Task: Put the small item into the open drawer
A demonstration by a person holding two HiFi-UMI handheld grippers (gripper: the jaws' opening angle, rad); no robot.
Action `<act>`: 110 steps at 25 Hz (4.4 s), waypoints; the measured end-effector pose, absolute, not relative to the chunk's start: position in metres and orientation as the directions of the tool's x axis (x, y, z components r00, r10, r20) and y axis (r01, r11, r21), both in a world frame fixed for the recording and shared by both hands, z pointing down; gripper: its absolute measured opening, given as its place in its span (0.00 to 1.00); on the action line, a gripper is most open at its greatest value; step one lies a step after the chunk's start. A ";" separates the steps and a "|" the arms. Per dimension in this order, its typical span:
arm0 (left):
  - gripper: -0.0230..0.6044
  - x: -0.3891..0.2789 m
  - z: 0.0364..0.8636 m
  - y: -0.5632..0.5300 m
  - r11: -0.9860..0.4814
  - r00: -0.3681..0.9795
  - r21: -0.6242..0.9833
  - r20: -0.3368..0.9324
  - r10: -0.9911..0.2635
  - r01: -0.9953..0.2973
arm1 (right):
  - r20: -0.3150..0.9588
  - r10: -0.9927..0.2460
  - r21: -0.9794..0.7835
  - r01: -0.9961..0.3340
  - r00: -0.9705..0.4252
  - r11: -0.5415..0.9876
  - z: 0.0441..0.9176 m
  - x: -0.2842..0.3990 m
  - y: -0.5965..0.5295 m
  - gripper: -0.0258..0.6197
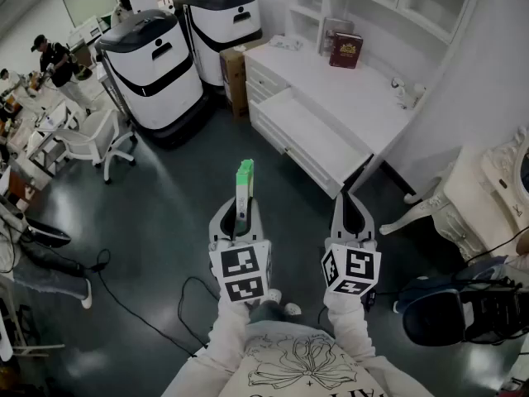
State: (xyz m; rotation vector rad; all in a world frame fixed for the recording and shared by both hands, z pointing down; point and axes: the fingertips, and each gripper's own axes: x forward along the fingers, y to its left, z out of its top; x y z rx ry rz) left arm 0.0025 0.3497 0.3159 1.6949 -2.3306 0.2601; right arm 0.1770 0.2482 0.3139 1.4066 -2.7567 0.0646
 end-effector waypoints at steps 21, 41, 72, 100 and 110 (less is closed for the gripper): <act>0.17 -0.039 0.330 0.311 0.257 -0.241 0.014 0.306 -0.921 -0.966 | 0.052 -0.834 -0.032 -0.836 -0.549 0.548 0.326 0.139 0.222 0.04; 0.17 -0.079 0.356 0.184 0.263 -0.236 0.024 0.366 -0.900 -0.965 | 0.094 -0.836 -0.049 -0.841 -0.540 0.538 0.347 0.102 0.083 0.04; 0.17 -0.113 0.413 -0.090 0.225 -0.187 0.020 0.486 -0.854 -0.974 | 0.168 -0.818 -0.084 -0.835 -0.551 0.544 0.389 0.057 -0.185 0.04; 0.17 -0.138 0.604 -0.248 -0.049 0.135 0.131 0.797 -0.588 -0.990 | 0.415 -0.848 -0.066 -0.940 -0.331 0.335 0.499 0.014 -0.297 0.04; 0.17 -0.134 0.667 -0.270 -0.028 0.154 0.159 0.873 -0.463 -0.987 | 0.473 -0.835 -0.051 -0.955 -0.281 0.292 0.528 0.018 -0.304 0.04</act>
